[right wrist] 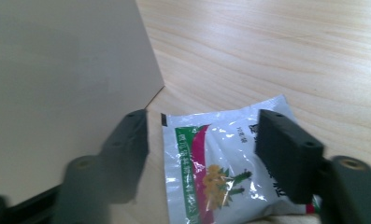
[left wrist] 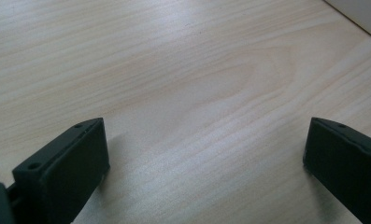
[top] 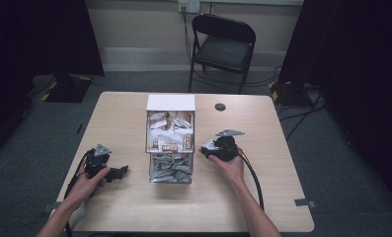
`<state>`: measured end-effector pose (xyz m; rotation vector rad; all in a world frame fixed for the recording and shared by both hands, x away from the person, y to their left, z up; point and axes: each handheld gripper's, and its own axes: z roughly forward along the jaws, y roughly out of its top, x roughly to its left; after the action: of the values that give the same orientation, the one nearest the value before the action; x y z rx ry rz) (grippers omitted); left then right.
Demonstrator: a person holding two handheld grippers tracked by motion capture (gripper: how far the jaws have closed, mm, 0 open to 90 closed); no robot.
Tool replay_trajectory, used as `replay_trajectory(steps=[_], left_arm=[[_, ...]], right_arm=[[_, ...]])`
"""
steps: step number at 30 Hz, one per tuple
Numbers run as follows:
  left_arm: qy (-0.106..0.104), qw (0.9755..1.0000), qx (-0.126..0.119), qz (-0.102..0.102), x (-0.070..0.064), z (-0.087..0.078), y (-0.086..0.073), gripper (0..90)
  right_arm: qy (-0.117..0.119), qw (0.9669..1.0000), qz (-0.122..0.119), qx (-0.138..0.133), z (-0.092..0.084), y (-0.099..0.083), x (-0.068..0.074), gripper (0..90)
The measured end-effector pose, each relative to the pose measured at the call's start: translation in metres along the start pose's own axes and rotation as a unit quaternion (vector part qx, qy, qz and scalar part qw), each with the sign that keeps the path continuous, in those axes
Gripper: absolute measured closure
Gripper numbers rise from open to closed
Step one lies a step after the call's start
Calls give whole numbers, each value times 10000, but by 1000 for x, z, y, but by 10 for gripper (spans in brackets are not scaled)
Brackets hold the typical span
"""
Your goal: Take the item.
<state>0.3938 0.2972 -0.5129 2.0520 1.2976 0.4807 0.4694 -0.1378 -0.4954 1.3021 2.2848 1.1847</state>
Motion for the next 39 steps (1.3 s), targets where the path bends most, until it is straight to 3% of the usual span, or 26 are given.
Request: replay_trajectory(steps=[7,17,19,39], left_arm=[[0,10000,0,1,0,0,0,0],[0,10000,1,2,0,0,0,0],[1,10000,1,3,0,0,0,0],[2,10000,2,4,0,0,0,0]], right_arm=[[-75,9999,72,30,-4,1,-2,199],[-71,9997,232,31,-16,3,-6,179],[-159,9997,202,61,-21,4,-6,174],[-208,9993,222,-221,-81,-1,-9,150]])
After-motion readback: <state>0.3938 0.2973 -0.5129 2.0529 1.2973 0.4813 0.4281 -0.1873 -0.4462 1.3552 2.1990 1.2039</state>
